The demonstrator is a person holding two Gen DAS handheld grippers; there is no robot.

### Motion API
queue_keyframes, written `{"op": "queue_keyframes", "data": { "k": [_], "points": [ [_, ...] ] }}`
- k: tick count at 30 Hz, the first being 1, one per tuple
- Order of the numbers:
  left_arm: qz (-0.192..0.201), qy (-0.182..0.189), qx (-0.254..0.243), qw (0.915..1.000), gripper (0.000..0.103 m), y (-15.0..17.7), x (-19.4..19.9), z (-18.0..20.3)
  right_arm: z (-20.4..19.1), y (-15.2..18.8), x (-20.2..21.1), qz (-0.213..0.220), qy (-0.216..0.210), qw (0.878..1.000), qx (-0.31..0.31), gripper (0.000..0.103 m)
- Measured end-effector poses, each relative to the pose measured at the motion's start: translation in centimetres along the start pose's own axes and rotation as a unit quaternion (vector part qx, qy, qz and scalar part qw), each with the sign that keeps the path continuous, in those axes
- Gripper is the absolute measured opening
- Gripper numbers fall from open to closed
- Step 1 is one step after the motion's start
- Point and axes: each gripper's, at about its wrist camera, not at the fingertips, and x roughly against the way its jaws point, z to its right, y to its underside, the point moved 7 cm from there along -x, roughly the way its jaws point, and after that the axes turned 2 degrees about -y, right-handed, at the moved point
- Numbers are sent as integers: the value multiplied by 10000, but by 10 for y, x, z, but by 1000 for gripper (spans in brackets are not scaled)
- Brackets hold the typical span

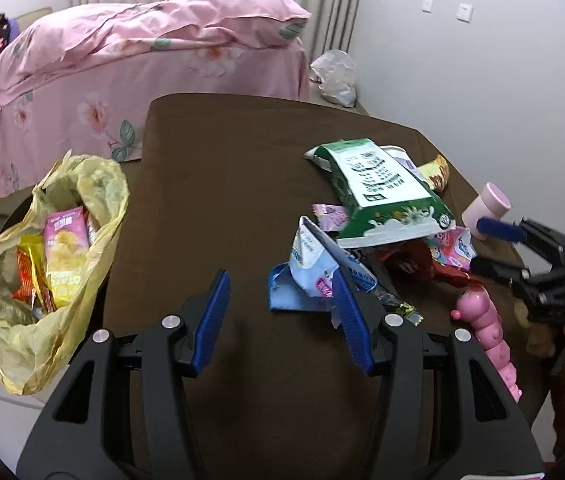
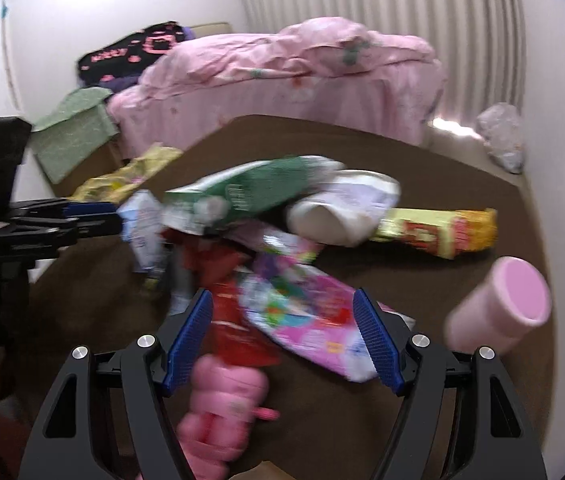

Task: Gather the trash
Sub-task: 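Grasp the blue wrapper with the left gripper while the right grasps a red wrapper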

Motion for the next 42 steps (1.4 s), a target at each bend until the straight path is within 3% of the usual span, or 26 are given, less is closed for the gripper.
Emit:
{"op": "queue_keyframes", "data": {
  "k": [3, 6, 10, 13, 17, 20, 27, 30, 33, 38, 42],
  "points": [
    [-30, 120, 131, 9998, 51, 4, 3, -7, -26, -3, -10, 23, -109, 9994, 323, 65],
    [-42, 221, 254, 9994, 51, 7, 7, -13, -41, -5, -29, -222, 36, 9980, 584, 53],
    [-32, 278, 406, 9988, 51, 10, 11, -22, -41, -2, -48, -557, 26, 9972, 495, 26],
    [-25, 227, 525, 9984, 51, 12, 13, -31, -37, 1, -42, -524, -4, 9983, 268, 25],
    [-12, 440, 860, 9953, 52, 11, 13, -38, -29, 10, -23, -349, 166, 9992, 47, 24],
    [47, 669, 856, 9941, 61, 8, 15, -29, -20, 21, -3, -224, 347, 9990, -165, 24],
    [-82, 1092, 694, 9916, 61, -11, 2, 11, -18, 28, 24, 93, 333, 9988, -356, 24],
    [-68, 838, 505, 9952, 61, -20, -7, 22, -27, 29, 29, 160, 199, 9992, -310, 24],
    [-336, 587, 454, 9967, 63, -15, -25, 22, -34, 31, 32, 218, 259, 9993, -156, 24],
    [-441, 664, 682, 9945, 64, -8, -22, 13, -24, 33, 38, 321, 357, 9982, -355, 24],
    [-589, 881, 972, 9896, 63, 0, -20, 4, -22, 30, 44, 477, 200, 9973, -514, 24]
  ]
}}
